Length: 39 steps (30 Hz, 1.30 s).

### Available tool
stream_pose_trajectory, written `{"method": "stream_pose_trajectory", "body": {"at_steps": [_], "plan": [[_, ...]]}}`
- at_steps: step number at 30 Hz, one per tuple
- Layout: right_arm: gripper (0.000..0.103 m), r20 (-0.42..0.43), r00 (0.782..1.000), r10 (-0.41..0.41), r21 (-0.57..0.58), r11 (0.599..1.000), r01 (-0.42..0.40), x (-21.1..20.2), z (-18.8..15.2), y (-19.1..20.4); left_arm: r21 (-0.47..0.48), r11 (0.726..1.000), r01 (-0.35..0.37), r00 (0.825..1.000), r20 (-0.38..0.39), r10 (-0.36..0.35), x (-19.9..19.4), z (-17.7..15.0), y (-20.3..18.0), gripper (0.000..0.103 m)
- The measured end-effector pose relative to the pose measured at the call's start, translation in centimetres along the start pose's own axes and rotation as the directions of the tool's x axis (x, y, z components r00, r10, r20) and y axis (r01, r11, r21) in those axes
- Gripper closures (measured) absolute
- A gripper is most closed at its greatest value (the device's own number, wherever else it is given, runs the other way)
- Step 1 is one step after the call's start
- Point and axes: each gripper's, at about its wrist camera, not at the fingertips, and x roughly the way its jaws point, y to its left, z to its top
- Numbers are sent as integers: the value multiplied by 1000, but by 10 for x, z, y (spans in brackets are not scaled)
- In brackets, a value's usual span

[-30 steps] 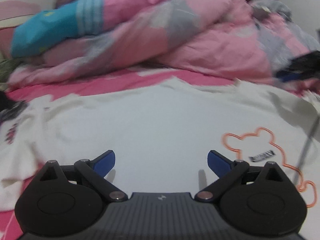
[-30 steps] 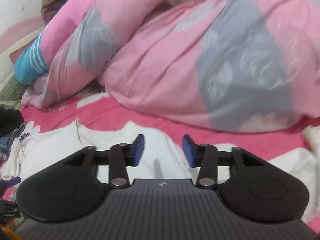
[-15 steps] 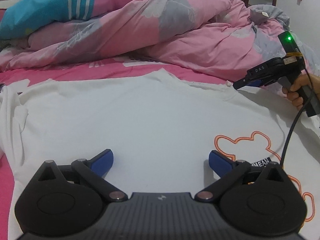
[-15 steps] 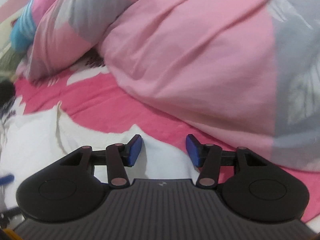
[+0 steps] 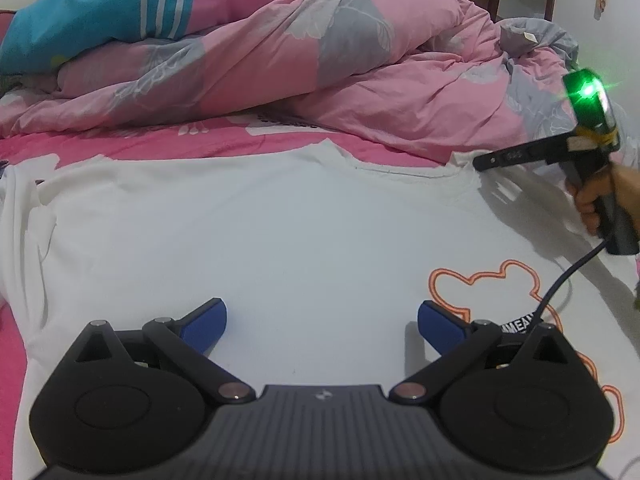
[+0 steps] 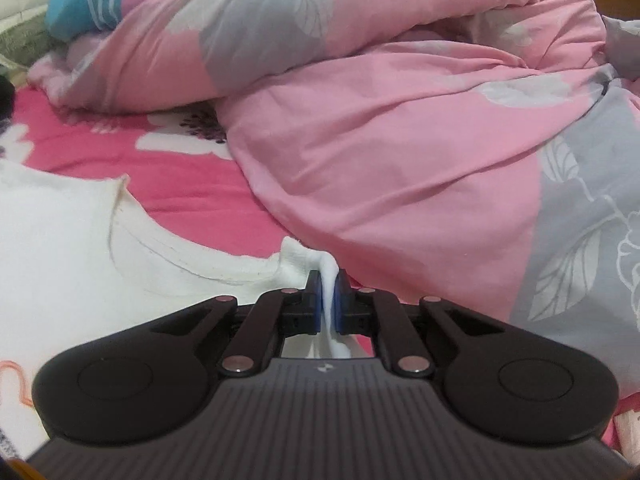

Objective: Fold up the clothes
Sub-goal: 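Pinch the sweatshirt neckline with the right gripper and tug it straight, then pinch the sweatshirt shoulder seam with the right gripper and lift it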

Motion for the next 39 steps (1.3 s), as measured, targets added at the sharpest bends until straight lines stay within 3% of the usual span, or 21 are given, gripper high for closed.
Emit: {"method": "stream_pose_trajectory", "body": {"at_steps": [6, 9, 10, 12, 13, 15, 17, 22, 26, 29, 32, 33, 35, 36, 39], "plan": [[96, -28, 999, -27, 47, 998, 28, 36, -10, -7, -1, 1000, 3, 1000, 5, -3, 0, -1, 1, 1], [80, 2, 999, -35, 212, 977, 34, 31, -4, -31, -3, 1000, 4, 1000, 6, -4, 0, -1, 2, 1], [80, 15, 999, -37, 277, 960, 31, 25, -1, -42, -2, 1000, 4, 1000, 6, -4, 0, -1, 2, 1], [79, 78, 997, -2, 424, 905, -31, 0, 2, -75, -1, 1000, 3, 1000, 5, -3, 0, -1, 1, 1], [73, 120, 993, -10, 469, 882, -47, -20, 1, -90, 0, 1000, 2, 1000, 5, -2, -1, -2, 1, 1], [60, 184, 981, -65, 505, 862, -38, -62, -3, -116, 1, 1000, 1, 1000, 5, -1, -1, -2, 1, 1], [58, 196, 975, -102, 513, 859, -13, -102, -13, -137, 1, 1000, 0, 1000, 4, 0, -1, -2, 0, 1], [53, 100, 990, -102, 515, 856, 36, -158, -60, -167, 5, 1000, -4, 1000, 2, 4, -1, -1, -1, 1], [52, -20, 1000, -4, 532, 847, 14, -133, -91, -165, 7, 1000, -6, 1000, 2, 6, -1, -2, -1, 0], [52, -71, 997, 29, 471, 882, 8, -110, -100, -146, 8, 1000, -7, 1000, 2, 7, -1, -2, -2, 0], [52, -112, 993, -33, 361, 930, 72, -97, -99, -132, 7, 1000, -6, 1000, 2, 6, -1, -3, -2, 0], [52, -116, 991, -61, 358, 928, 99, -97, -99, -132, 6, 1000, -5, 1000, 3, 5, 0, -3, -2, 0], [48, -115, 988, -108, 450, 881, 148, -104, -104, -146, 4, 1000, -2, 1000, 3, 2, 0, -3, -1, 0], [44, -117, 987, -112, 522, 838, 157, -109, -109, -156, 3, 1000, -1, 1000, 3, 1, 0, -3, -1, 0], [39, -137, 989, -64, 645, 752, 138, -118, -122, -172, 2, 1000, 0, 1000, 4, 0, 0, -2, 0, 0]]}}
